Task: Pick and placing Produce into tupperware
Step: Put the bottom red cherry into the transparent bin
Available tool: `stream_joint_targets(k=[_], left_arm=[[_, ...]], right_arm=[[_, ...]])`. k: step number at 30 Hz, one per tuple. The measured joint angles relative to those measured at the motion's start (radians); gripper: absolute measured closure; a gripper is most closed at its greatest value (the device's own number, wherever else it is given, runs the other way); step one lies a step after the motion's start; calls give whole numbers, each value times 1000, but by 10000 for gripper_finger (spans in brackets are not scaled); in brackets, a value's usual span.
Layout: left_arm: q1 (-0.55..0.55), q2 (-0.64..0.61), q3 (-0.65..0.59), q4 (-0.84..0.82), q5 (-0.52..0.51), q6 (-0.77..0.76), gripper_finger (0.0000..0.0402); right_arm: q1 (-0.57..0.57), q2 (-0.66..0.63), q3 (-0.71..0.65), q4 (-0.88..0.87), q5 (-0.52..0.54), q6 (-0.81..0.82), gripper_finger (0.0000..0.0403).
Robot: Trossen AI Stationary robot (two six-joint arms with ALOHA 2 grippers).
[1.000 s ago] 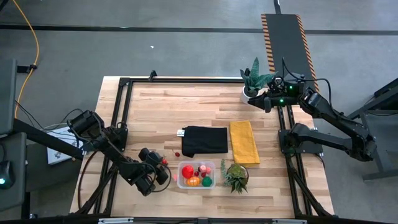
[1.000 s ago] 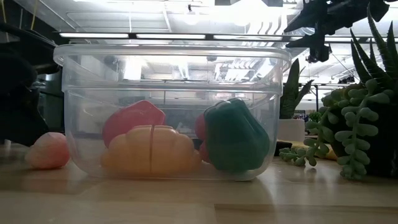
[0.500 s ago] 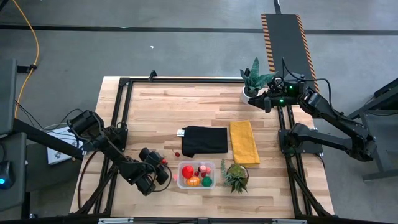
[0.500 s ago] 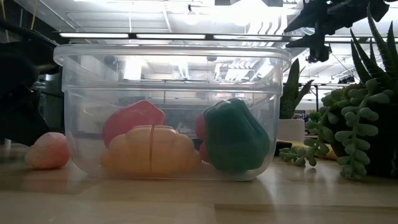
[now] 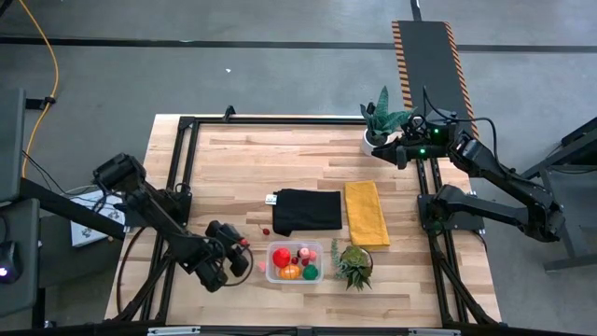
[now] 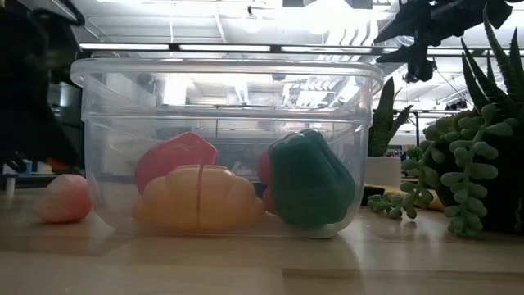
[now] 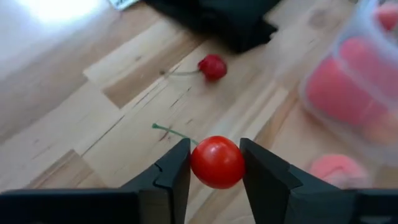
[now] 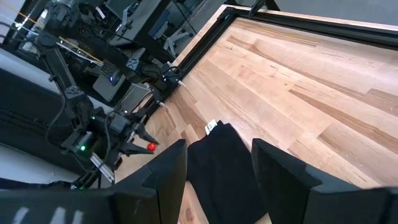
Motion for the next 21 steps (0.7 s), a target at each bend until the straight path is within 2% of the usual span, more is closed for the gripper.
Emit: stream_joint_targets(k=[4,10,13,18,21], left_arm=[[1,-55,0,-8,-27,21,273],[1,-153,0,3,-43,98,300],[1,-209,0,7,-46,134,300],[1,-291,0,32,-66,194,276],[1,-334,0,72,-76,263,278]], right_arm=[[0,0,0,0,0,-8,231],[0,0,0,0,0,-15,231],[0,0,0,0,0,-17,231],[0,0,0,1,0,-34,231],[0,0,0,1,0,-34,231]])
